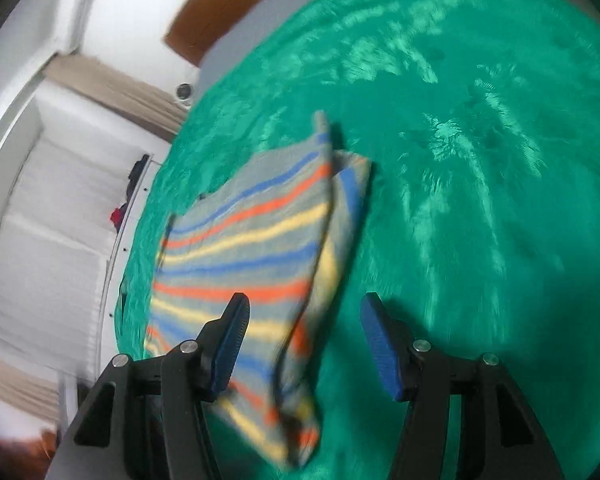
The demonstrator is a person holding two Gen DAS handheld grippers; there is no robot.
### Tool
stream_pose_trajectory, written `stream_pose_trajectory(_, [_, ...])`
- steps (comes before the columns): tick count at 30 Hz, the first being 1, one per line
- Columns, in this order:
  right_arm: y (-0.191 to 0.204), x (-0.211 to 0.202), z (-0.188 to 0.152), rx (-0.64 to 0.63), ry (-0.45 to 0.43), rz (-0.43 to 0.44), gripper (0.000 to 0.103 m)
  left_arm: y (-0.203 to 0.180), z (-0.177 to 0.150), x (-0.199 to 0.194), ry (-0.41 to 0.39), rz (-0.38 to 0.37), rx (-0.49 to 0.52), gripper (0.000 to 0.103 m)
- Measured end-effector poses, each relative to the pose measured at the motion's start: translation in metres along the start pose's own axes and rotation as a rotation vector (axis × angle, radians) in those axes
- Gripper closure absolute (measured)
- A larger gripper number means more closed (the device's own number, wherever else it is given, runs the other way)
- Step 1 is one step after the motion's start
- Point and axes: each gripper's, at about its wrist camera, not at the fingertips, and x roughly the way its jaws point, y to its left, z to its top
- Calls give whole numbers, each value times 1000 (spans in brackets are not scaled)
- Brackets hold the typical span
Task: Fold small clothes
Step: 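Grasp the folded sweater's edge with both tools and lift, then fold the grasped edge over the sweater with both tools, release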
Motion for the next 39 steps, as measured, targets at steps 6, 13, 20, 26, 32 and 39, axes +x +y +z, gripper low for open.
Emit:
stream_pose_trajectory(6, [-10,45,50,57,32,0,62,8,0,0,-61,-19,-75,94])
stream_pose_trajectory(13, [52,42,65,-28,-34,19,95,37,-33,-80,-251,10,-227,95])
stream_pose_trajectory(20, [191,91,68,-226,18,108,95,130,-109,-140,-358,78,-610,95])
stream_pose_trajectory(26, [275,189,49,-353,131,113,95,170,-179,-161,-347,149,-825,95])
stream_pose_trajectory(32, [297,272,23,-347,179,126,72,188,-231,-155,-220,201,-1001,65])
stream_pose_trajectory(39, [286,224,1,-419,88,84,68,202,-233,-172,-285,133,-1046,28])
